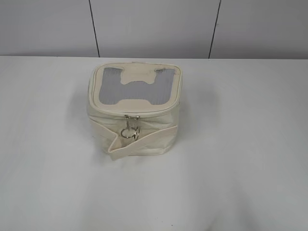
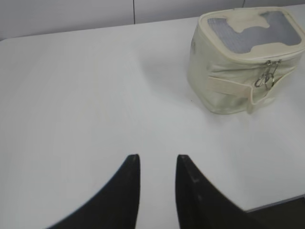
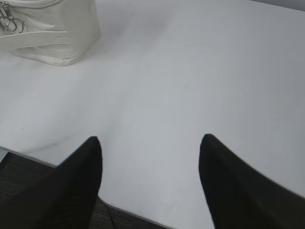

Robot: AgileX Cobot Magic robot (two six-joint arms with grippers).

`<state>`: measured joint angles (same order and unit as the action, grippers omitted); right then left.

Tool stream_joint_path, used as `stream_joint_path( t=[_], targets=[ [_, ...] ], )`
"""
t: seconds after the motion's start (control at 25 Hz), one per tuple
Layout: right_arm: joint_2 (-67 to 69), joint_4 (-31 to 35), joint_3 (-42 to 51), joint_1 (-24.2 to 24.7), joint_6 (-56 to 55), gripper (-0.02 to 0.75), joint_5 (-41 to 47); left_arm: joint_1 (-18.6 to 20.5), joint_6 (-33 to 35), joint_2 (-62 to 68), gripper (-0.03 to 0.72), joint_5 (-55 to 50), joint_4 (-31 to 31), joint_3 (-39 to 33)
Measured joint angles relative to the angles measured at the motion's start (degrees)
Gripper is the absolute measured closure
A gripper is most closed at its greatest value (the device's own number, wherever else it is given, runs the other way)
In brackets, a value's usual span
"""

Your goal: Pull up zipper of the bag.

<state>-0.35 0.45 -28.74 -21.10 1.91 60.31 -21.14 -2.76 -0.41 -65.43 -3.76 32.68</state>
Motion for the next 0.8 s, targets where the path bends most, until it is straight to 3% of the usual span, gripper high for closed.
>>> stream_joint_path(
  t=[0.2,0.8],
  targets=[
    [-0.01,-0.45,0.16,0.00,-0.56,0.232,-0.11,0.00,1.84,0.00,0.488,4.36,2.87,-1.80],
    [-0.01,-0.45,0.20,0.06,-0.72,0.232,-0.18,0.07,2.15,0.00,0.488,4.77,3.16,-1.80]
  ],
)
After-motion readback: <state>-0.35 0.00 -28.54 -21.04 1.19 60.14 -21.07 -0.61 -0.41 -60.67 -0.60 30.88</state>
